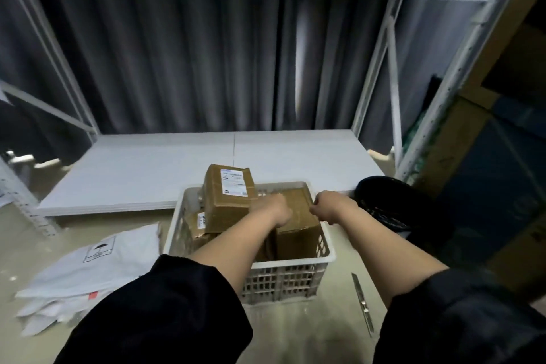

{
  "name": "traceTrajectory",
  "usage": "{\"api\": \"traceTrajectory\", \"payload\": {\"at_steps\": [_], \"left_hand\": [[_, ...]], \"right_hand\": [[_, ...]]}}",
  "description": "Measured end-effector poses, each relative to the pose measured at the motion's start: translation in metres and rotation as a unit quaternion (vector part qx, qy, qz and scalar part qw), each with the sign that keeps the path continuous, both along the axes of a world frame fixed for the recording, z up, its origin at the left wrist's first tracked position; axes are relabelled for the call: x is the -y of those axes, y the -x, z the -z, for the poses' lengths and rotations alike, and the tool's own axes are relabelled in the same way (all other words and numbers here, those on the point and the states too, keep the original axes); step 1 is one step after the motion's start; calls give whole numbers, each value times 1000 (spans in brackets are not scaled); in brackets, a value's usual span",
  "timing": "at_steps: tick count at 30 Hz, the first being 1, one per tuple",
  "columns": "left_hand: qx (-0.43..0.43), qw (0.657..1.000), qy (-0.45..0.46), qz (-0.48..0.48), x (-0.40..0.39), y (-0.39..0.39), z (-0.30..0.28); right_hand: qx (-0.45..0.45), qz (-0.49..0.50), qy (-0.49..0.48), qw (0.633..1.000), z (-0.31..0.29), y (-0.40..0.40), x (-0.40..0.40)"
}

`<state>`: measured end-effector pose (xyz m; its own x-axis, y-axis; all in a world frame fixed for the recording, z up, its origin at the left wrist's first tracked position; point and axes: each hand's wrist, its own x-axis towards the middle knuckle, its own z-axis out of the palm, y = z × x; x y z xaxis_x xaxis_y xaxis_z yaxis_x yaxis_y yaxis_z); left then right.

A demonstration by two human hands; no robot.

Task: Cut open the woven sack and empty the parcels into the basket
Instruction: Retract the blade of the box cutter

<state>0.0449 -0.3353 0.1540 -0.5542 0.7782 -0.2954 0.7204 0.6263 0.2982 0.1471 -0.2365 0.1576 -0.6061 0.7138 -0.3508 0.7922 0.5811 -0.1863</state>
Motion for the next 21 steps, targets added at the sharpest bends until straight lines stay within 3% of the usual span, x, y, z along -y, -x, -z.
{"api": "traceTrajectory", "payload": {"at_steps": [6,12,17,21], "left_hand": [[155,987,-30,11,-70,-43,52],[293,956,-3,19,-119,-90,120],[344,938,39,10,-144,-120,186],[341,937,69,28,-157,-130,238]], "right_hand": [[34,74,8,997,54,-54,-65],[104,123,34,986,153,-92,-103],[117,181,129,968,238,-118,-117],[116,223,146,957,292,-135,-121]]}}
